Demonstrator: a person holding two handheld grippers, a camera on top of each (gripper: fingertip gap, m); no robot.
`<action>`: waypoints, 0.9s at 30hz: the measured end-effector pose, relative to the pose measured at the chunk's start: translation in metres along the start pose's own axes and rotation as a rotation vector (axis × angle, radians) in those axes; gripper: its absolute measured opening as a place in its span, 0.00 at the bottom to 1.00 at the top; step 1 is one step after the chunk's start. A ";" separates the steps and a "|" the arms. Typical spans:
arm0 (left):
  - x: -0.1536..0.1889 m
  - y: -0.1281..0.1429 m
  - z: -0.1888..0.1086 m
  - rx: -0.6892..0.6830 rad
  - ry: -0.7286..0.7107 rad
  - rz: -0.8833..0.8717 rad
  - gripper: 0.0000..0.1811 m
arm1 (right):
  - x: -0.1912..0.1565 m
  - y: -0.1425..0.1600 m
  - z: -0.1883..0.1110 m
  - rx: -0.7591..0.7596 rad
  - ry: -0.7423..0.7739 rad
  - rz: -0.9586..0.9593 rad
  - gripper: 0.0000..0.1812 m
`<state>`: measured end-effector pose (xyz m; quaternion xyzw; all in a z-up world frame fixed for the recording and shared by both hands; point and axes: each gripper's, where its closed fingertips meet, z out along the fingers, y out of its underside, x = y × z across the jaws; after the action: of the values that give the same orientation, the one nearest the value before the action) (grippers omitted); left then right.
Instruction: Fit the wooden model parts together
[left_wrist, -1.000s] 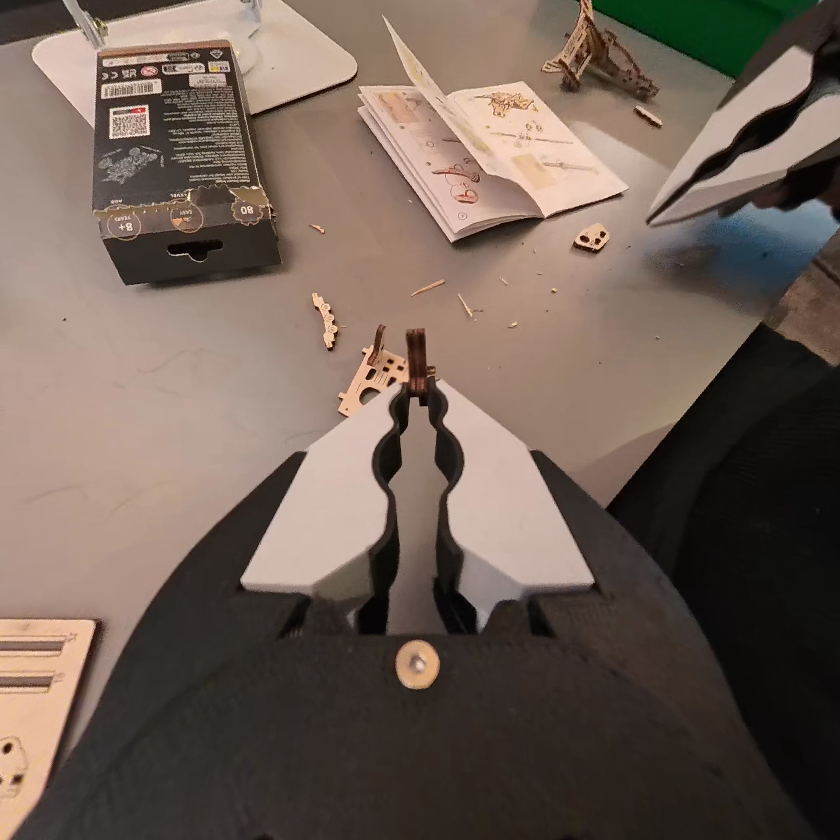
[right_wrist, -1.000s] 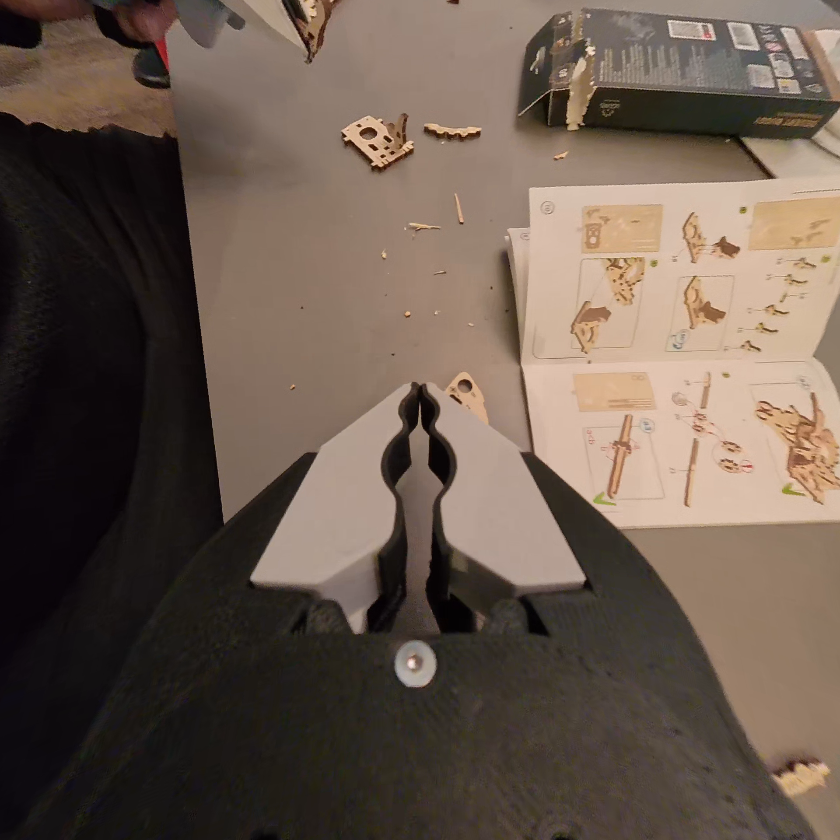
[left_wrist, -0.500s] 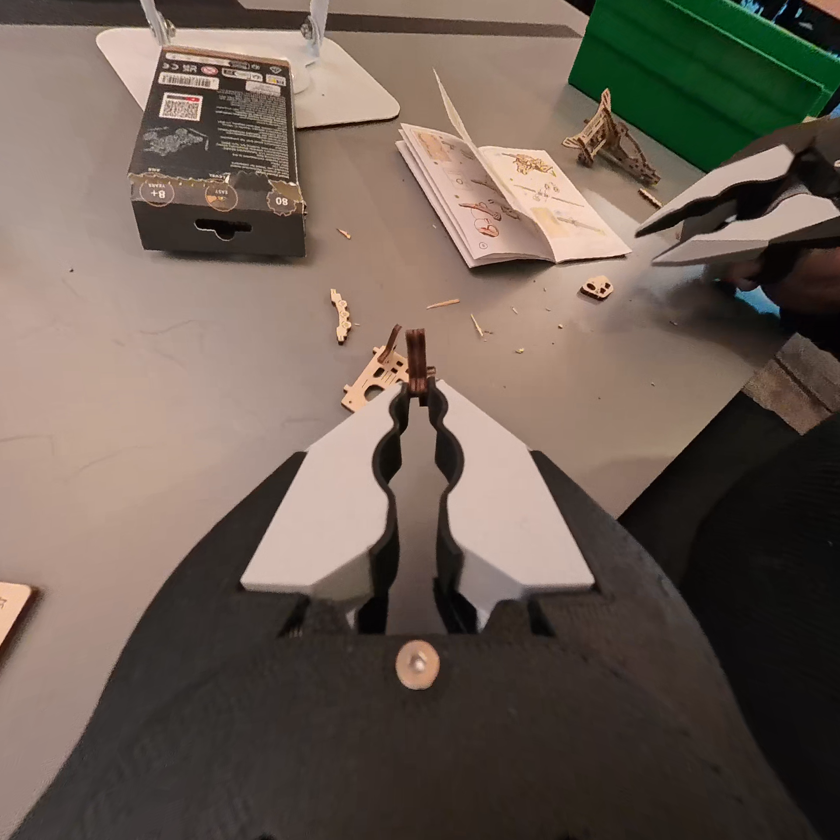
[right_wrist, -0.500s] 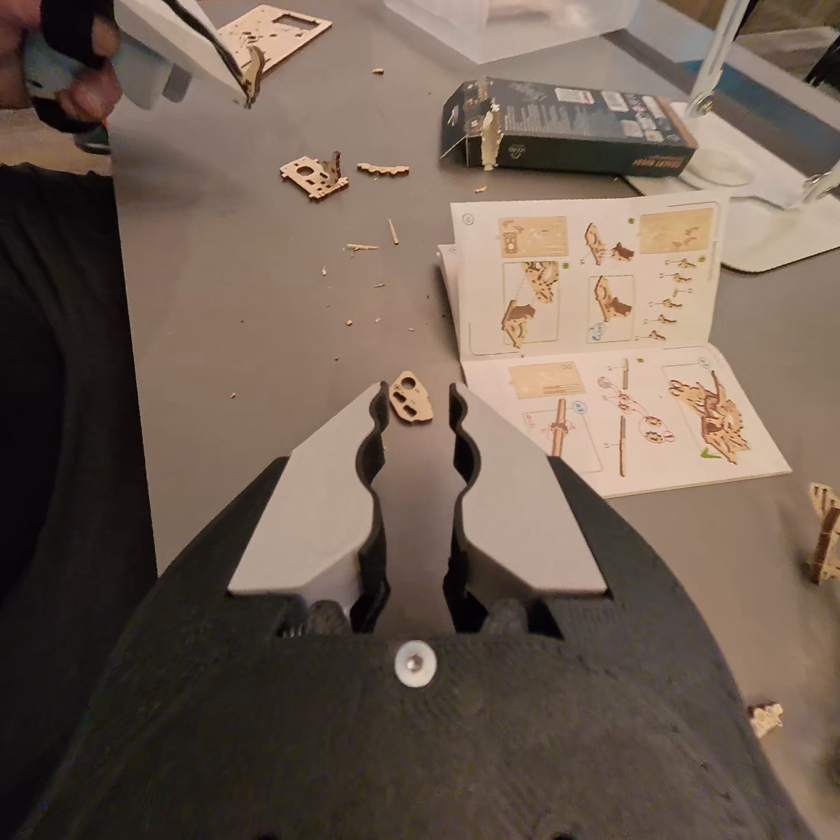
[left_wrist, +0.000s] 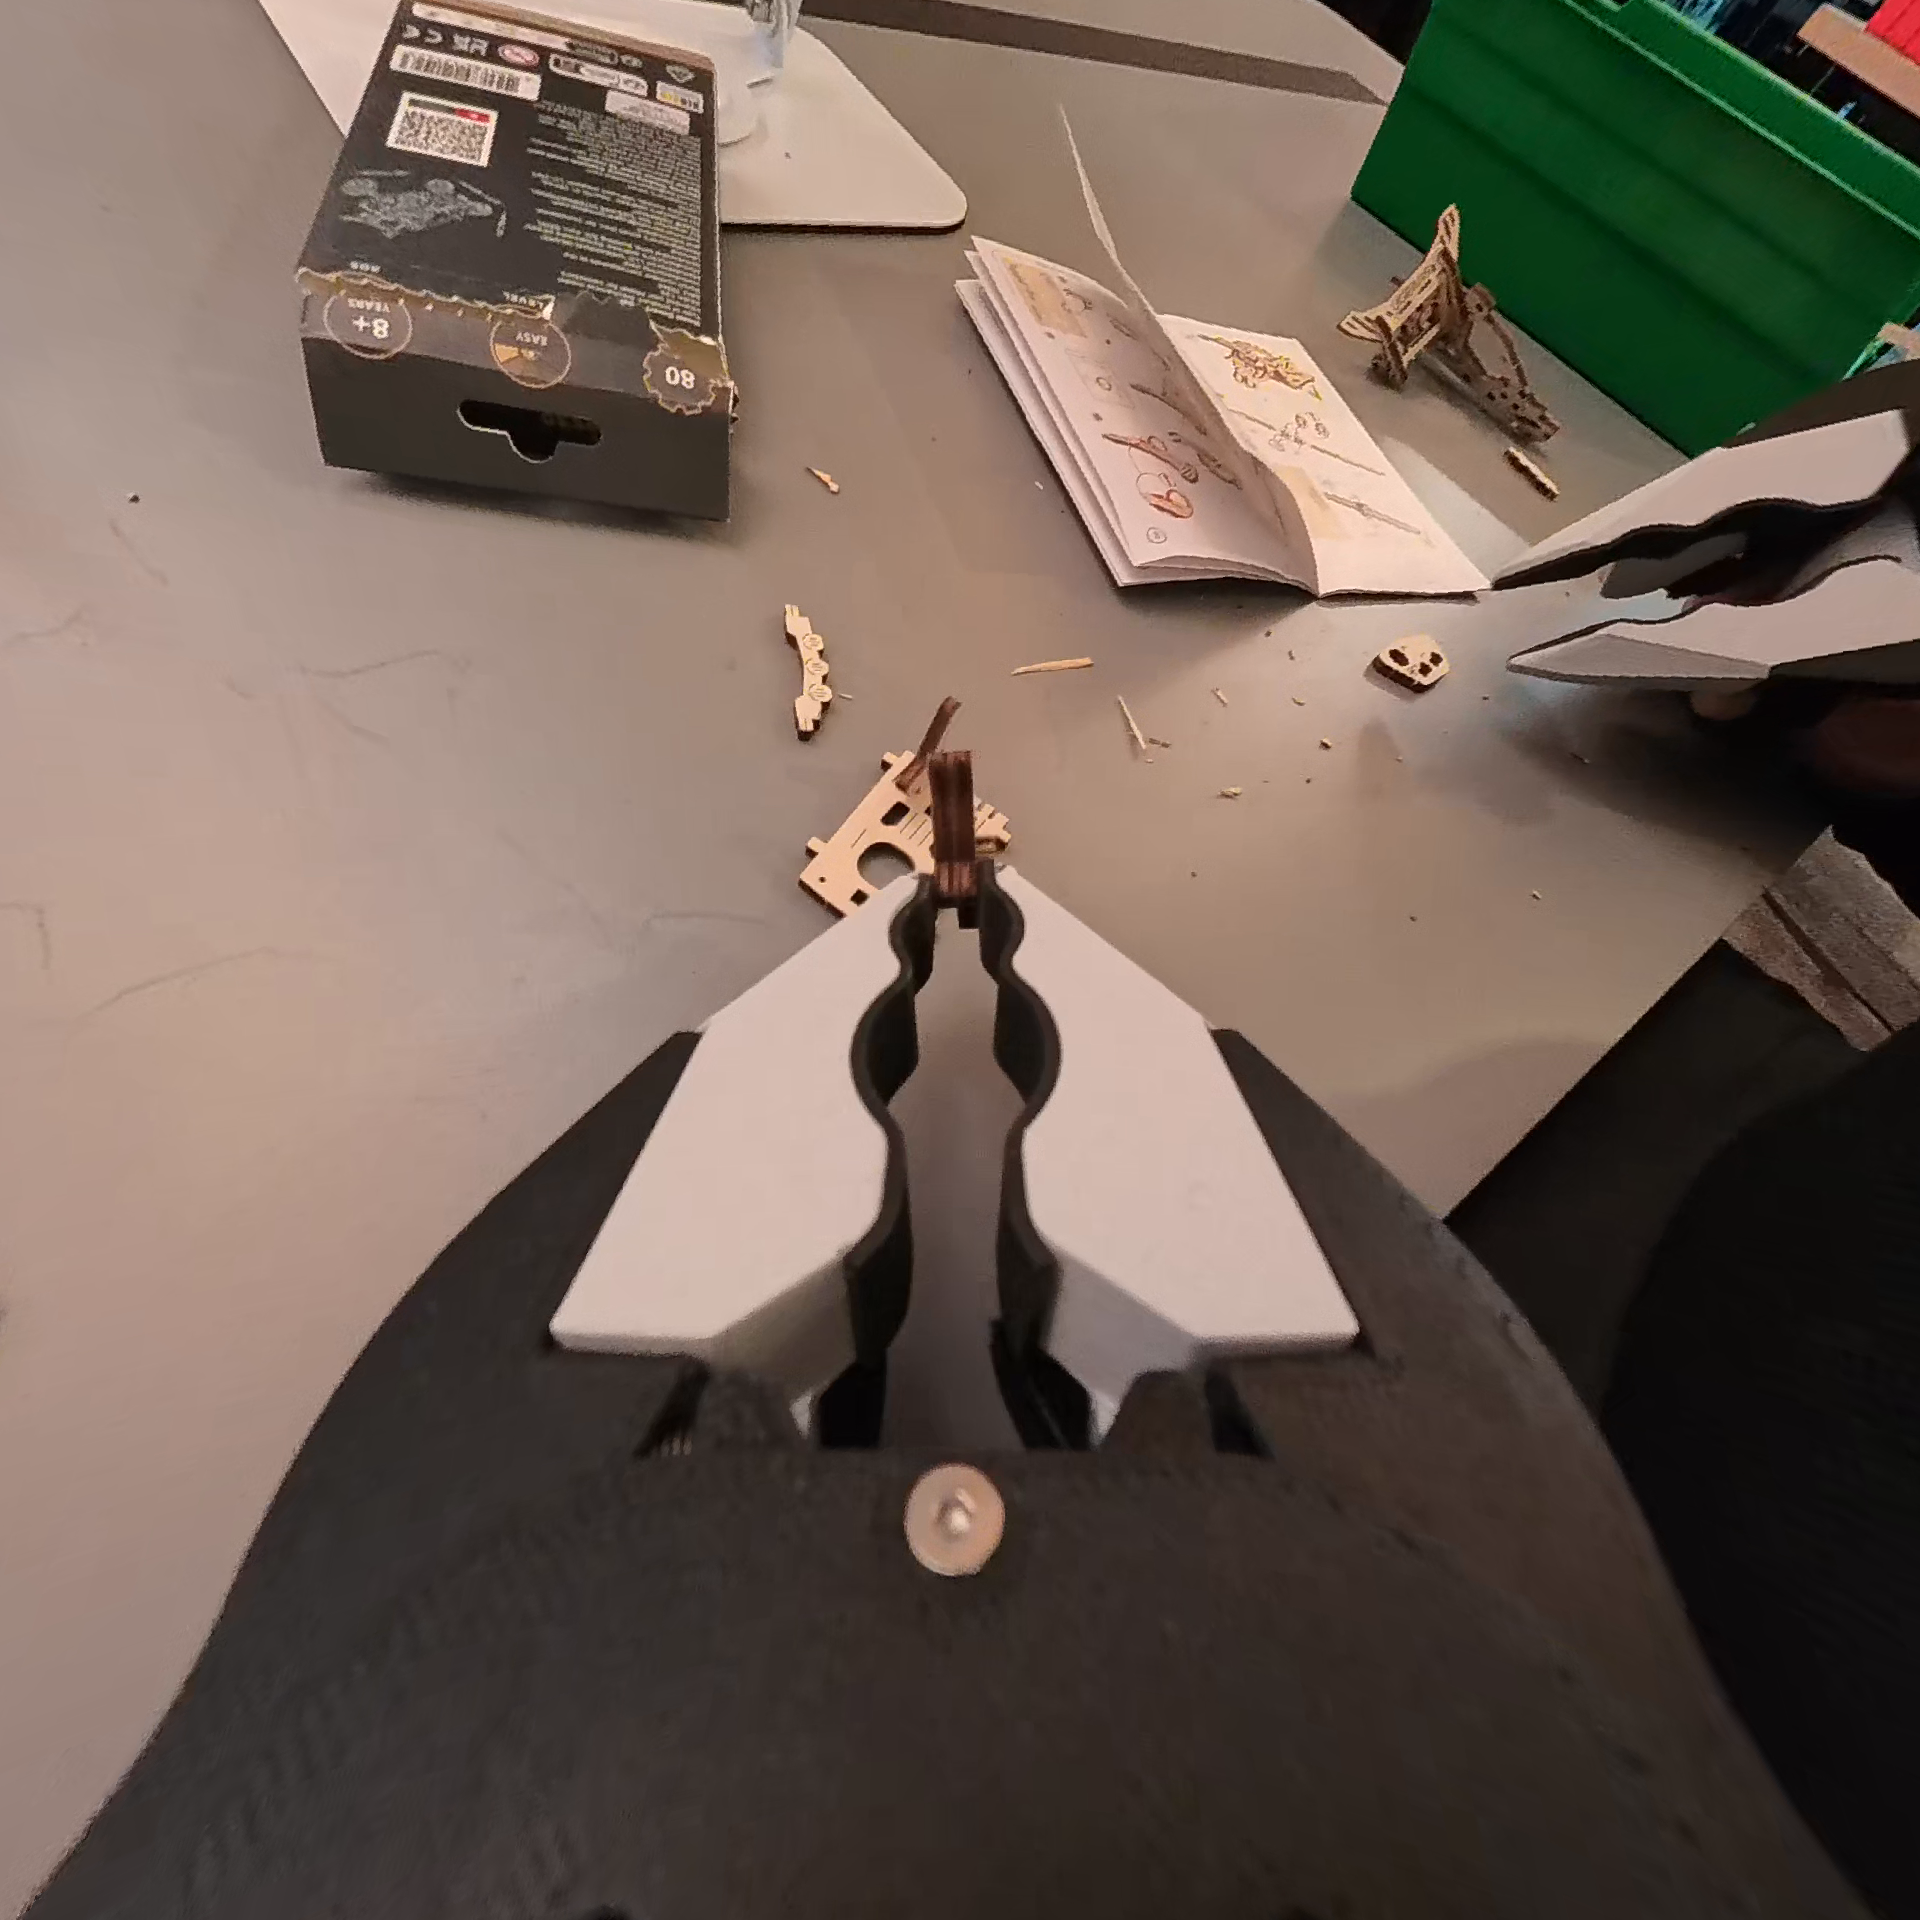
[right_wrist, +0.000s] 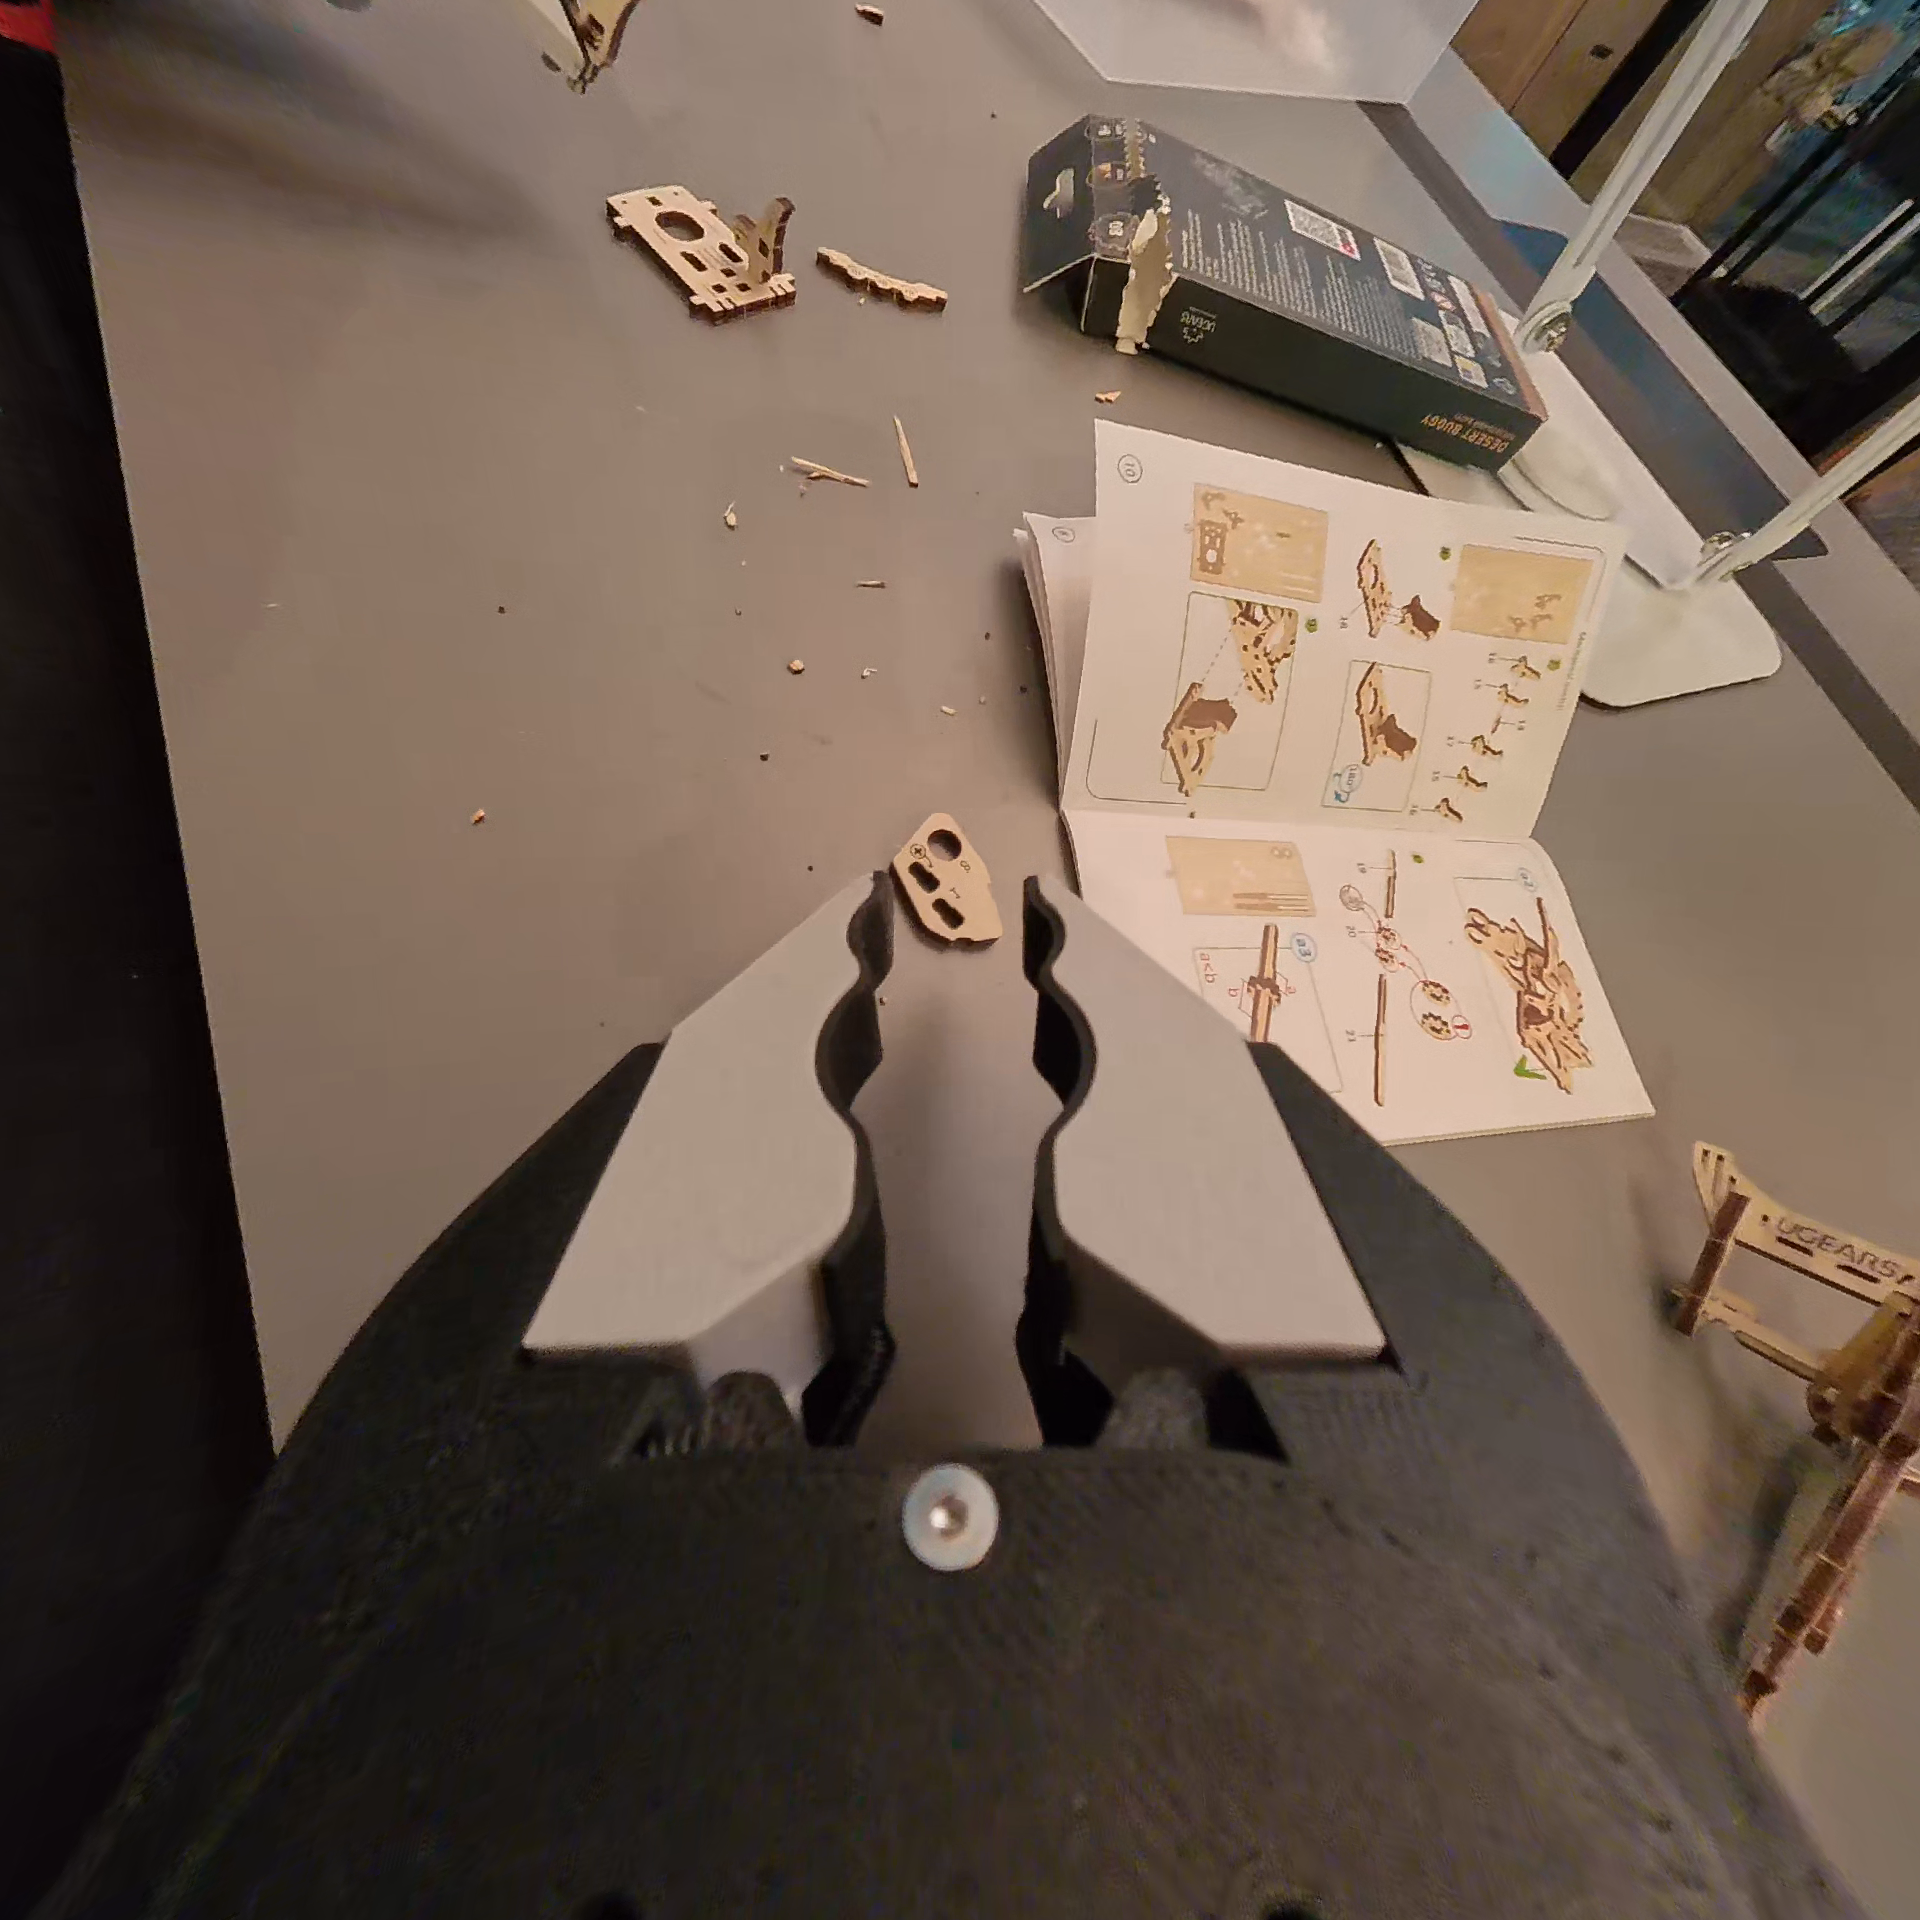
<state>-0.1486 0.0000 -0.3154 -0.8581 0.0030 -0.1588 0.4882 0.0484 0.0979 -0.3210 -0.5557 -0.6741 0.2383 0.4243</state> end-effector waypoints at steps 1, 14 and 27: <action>0.000 0.001 0.001 -0.004 -0.001 -0.001 0.03 | 0.000 0.000 0.000 0.001 0.002 -0.003 0.12; -0.002 0.003 0.003 -0.023 0.005 -0.024 0.03 | 0.001 0.001 0.000 -0.003 0.014 -0.009 0.11; -0.003 0.003 0.003 -0.023 0.005 -0.029 0.03 | 0.002 0.000 -0.001 0.005 0.018 -0.004 0.11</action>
<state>-0.1497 0.0015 -0.3202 -0.8632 -0.0066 -0.1680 0.4761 0.0488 0.1000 -0.3201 -0.5555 -0.6708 0.2342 0.4320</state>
